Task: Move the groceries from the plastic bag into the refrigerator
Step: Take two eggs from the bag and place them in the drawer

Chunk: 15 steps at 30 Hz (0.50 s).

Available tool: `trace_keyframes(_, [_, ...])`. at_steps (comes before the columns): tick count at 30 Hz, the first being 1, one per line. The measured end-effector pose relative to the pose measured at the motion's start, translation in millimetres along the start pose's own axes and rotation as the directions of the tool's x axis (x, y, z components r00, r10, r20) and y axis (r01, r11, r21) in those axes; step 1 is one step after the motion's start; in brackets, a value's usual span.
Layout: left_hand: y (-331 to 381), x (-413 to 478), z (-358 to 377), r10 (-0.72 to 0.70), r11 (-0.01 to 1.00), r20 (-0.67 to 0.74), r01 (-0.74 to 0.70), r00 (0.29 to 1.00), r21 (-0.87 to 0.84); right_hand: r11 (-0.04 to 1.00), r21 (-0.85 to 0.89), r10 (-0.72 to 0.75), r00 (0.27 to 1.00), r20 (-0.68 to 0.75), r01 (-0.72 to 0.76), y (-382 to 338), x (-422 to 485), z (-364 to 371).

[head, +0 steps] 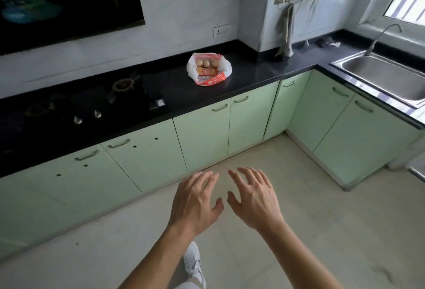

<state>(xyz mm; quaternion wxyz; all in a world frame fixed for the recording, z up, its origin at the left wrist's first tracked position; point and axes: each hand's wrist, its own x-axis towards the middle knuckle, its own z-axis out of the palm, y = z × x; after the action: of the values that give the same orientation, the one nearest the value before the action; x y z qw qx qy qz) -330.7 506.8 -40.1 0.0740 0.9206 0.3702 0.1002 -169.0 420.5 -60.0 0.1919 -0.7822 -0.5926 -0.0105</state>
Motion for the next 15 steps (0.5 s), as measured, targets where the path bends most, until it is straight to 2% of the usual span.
trace_keyframes(8, [-3.8, 69.8, 12.0, 0.058, 0.998, 0.024, -0.058, 0.998, -0.001, 0.997, -0.011, 0.077, 0.997, 0.007, -0.077, 30.6, 44.0, 10.2])
trace_keyframes(15, [-48.1, 175.5, 25.7, 0.081, 0.996, 0.013, -0.080, 0.997, -0.029, 0.994, -0.049, 0.103, 0.995, 0.011, -0.102, 51.3, 146.4, 35.2])
